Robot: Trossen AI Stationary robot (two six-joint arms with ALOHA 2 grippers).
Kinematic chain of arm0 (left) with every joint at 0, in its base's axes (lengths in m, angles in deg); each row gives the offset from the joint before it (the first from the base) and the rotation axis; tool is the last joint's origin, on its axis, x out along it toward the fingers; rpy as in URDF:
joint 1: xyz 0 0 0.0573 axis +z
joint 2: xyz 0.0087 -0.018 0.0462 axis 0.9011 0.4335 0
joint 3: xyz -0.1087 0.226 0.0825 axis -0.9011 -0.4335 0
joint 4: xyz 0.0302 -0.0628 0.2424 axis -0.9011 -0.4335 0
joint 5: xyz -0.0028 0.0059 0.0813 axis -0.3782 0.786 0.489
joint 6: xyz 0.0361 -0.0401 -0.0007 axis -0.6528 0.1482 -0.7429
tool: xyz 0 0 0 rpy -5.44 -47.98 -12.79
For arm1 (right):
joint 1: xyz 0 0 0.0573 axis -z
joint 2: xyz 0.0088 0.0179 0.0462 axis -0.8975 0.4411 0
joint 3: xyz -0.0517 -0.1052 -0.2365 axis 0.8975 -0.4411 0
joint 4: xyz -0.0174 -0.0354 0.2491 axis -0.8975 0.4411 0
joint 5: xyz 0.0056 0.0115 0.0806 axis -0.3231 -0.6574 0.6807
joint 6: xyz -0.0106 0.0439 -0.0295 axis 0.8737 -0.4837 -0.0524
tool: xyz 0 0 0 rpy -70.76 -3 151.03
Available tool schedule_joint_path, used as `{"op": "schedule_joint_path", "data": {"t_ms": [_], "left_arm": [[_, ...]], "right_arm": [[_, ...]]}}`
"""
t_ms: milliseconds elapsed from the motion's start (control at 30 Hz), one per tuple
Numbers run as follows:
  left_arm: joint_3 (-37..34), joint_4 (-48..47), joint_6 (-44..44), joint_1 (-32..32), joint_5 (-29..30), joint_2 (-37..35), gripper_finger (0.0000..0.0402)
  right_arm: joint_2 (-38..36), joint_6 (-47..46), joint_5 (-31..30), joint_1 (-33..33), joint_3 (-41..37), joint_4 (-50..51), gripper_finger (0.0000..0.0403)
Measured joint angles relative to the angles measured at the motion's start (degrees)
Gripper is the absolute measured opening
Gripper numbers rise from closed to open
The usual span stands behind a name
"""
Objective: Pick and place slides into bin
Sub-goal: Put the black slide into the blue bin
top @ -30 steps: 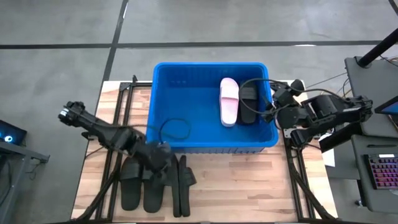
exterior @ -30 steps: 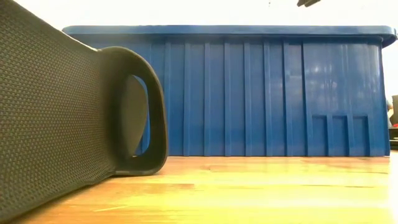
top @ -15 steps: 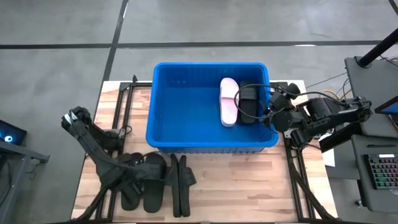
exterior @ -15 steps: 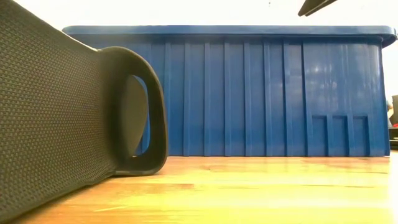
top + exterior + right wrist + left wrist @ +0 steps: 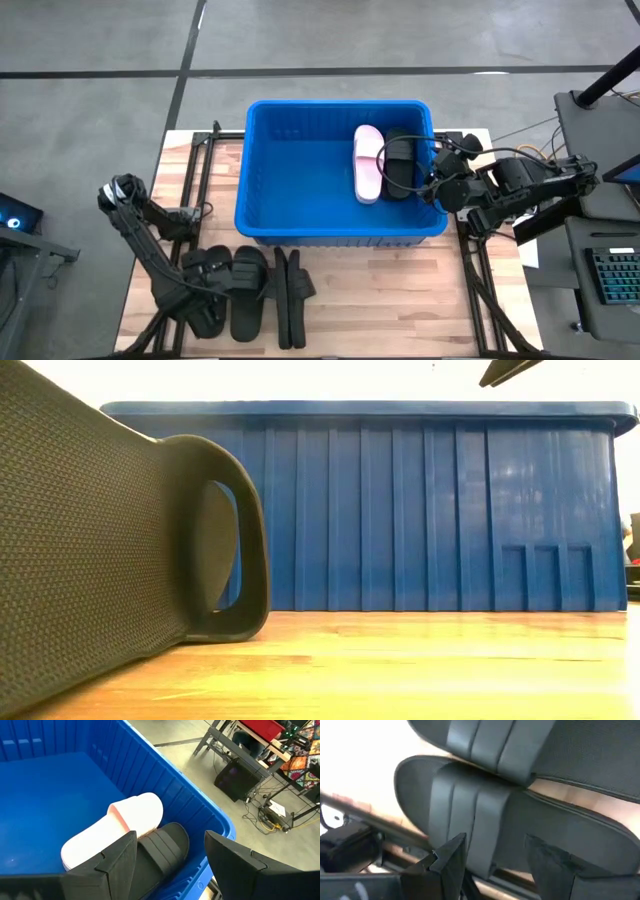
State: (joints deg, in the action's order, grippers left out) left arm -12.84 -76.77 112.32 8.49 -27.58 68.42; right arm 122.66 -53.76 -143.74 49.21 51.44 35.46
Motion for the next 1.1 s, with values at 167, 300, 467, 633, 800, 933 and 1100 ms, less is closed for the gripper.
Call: {"op": "schedule_joint_path", "data": {"t_ms": [167, 300, 467, 633, 800, 933, 1100], "left_arm": [[-3.08, 2.82, 0.04, -2.13, 2.79, -0.03, 0.0184], [-5.48, 3.24, 0.04, -2.81, 2.93, 0.22, 0.0184], [-8.51, 6.43, -0.04, -2.9, 2.92, 0.11, 0.0184], [-9.76, 7.86, 0.0, -2.9, 2.96, 1.0, 0.0184], [-12.65, 7.89, 0.0, -2.9, 3.16, 3.2, 0.0184], [-13.2, 7.81, 0.02, -2.79, 3.35, 5.16, 0.0184], [-12.81, 7.79, -0.02, -2.79, 3.14, 6.27, 0.0163]], "right_arm": [[0.0, 0.0, 0.0, 0.0, 0.0, 0.0, 0.0224], [0.0, 0.0, 0.0, 0.0, 0.0, -0.02, 0.0224], [0.0, -0.02, 0.0, 0.0, 0.0, -0.13, 0.0224], [0.04, -0.02, -0.02, 0.0, 0.0, -0.3, 0.0224], [0.04, -0.03, -0.05, 0.0, 0.0, -0.64, 0.0224], [0.04, -0.04, -0.05, 0.0, 0.0, -0.93, 0.0224], [0.04, -0.07, -0.07, 0.01, -0.03, -1.18, 0.0224]]}}
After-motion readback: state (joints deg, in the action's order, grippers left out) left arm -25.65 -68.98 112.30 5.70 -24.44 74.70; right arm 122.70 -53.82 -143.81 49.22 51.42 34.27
